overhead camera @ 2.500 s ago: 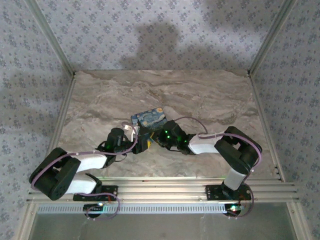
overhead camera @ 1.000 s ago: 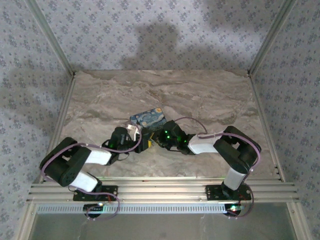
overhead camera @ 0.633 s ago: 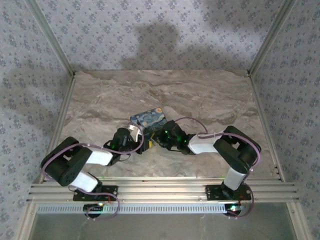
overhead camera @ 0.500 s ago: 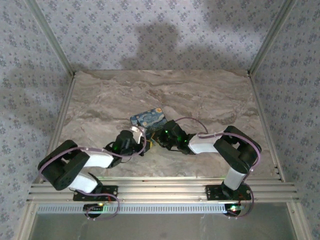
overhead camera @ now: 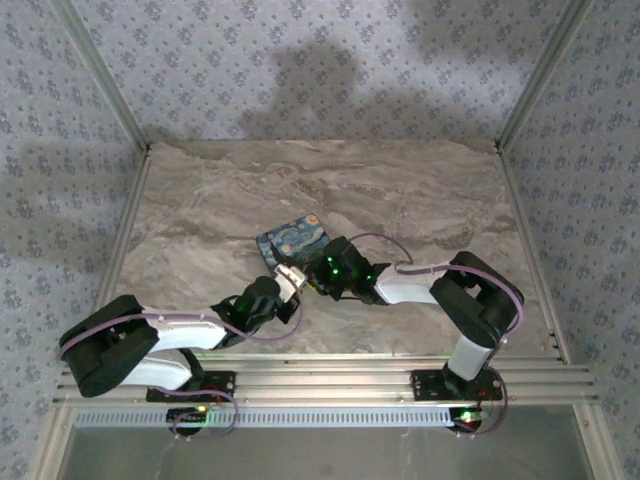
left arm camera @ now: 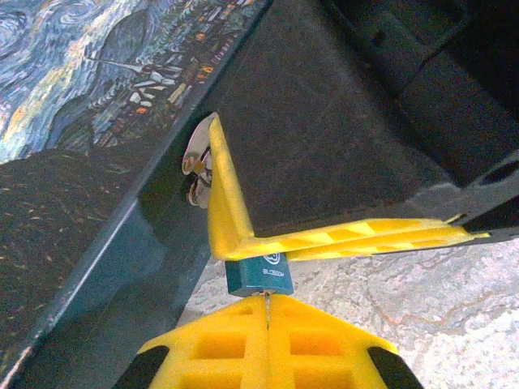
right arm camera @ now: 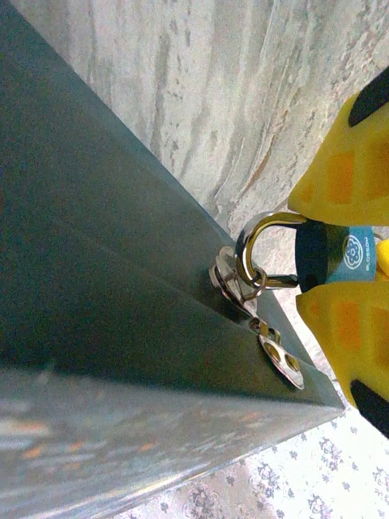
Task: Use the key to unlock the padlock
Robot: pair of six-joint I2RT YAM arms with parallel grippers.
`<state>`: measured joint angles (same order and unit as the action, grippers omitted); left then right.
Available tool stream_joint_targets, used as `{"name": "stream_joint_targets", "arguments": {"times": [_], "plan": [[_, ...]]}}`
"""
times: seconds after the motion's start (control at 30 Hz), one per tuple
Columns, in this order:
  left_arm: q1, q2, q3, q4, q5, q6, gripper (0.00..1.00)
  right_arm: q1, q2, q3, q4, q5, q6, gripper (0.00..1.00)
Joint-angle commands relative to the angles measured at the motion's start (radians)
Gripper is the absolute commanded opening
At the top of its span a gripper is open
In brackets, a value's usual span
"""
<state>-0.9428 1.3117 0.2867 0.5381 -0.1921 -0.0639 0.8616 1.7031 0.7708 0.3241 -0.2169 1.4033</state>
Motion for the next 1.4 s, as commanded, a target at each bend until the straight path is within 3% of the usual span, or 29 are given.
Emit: {"name": "stream_joint_targets", "arguments": {"times": [0.0,0.23,0.43,0.67,0.97,1.13,1.37], "plan": [[-0.011,0.019,0.010,0.022,0.026,0.006,0.00,0.003,-0.036,0.036,0.003,-0.032,0.014,0.00],[0.007,0.038,-0.011,0.095,0.064,-0.090,0.00,0.002,-0.038,0.034,0.006,-0.032,0.017,0.07],[0.011,0.025,-0.004,0.084,0.071,-0.099,0.00,0.002,-0.042,0.028,0.010,-0.029,0.018,0.37],[0.014,0.007,-0.004,0.058,0.065,-0.086,0.00,-0.004,-0.080,0.018,-0.025,-0.003,0.005,0.54],[0.015,-0.009,0.009,0.022,0.050,-0.058,0.00,-0.002,-0.079,0.035,-0.068,-0.001,-0.021,0.54],[0.013,-0.005,0.015,0.019,0.048,-0.048,0.00,0.005,-0.068,0.064,-0.120,0.005,-0.053,0.46],[0.006,-0.004,0.024,0.007,0.046,-0.031,0.00,0.013,-0.045,0.078,-0.157,0.013,-0.071,0.44]]}}
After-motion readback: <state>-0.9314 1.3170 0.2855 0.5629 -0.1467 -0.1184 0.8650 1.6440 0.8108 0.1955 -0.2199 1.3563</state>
